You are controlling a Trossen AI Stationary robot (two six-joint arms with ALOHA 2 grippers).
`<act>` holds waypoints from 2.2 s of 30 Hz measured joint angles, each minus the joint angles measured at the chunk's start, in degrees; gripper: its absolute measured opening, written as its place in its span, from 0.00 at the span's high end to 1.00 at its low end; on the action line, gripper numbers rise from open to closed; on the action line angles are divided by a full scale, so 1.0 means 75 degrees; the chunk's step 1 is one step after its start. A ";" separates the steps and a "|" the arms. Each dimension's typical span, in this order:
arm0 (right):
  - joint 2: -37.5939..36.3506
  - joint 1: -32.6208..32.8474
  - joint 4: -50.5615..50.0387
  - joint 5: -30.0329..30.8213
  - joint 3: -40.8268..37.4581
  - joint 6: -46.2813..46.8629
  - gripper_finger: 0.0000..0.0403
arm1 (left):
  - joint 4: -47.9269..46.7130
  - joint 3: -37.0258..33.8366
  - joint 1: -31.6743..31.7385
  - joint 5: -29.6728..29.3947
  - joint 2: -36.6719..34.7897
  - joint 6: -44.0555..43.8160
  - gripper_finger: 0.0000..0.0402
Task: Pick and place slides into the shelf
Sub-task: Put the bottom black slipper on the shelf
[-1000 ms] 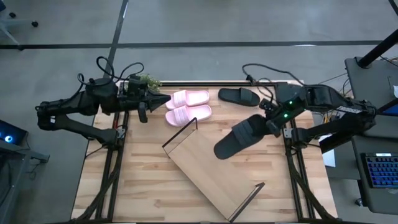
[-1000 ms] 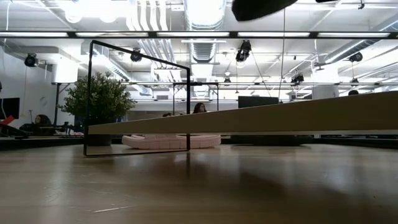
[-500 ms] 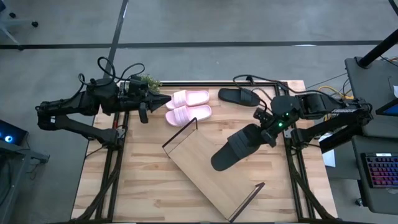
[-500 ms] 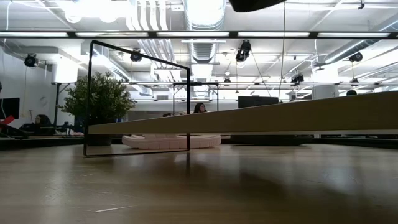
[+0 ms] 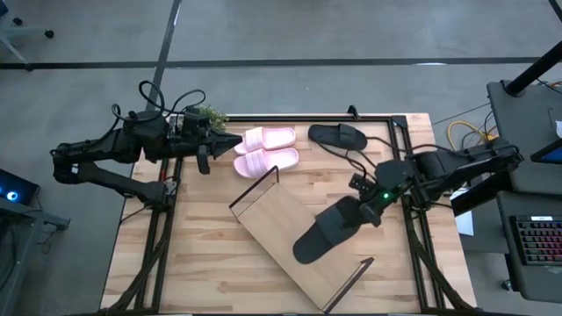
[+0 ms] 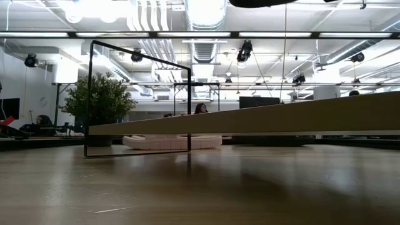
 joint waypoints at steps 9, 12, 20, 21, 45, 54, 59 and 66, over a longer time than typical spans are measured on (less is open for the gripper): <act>-0.0043 0.0281 0.1496 0.0019 -0.0826 0.0658 0.98 | -0.0066 0.0000 0.0000 0.0003 -0.0006 0.0016 1.00; -0.0128 0.0319 0.1818 0.0022 -0.1039 0.0826 0.98 | -0.0072 0.0000 0.0000 0.0003 -0.0015 0.0061 1.00; -0.0485 0.0400 0.1887 0.0141 -0.1549 0.1112 0.98 | -0.0122 0.0000 0.0000 0.0003 -0.0029 0.0061 1.00; -0.0528 0.0415 0.1885 0.0139 -0.1649 0.1191 0.98 | -0.0122 0.0000 0.0000 0.0003 -0.0029 0.0061 1.00; -0.0726 0.0715 0.3807 -0.0051 -0.3416 0.2127 0.98 | -0.0116 0.0000 0.0000 0.0003 -0.0032 0.0188 1.00; -0.0726 0.0792 0.4939 -0.0069 -0.4167 0.2487 0.98 | -0.0116 0.0000 0.0000 0.0003 -0.0032 0.0187 1.00; -0.0725 0.1010 0.5402 -0.0066 -0.4598 0.2819 0.98 | -0.0113 0.0000 0.0000 0.0003 -0.0029 0.0189 1.00; -0.0717 0.1132 0.5454 -0.0020 -0.4750 0.2952 0.98 | -0.0113 0.0000 0.0000 0.0003 -0.0027 0.0189 1.00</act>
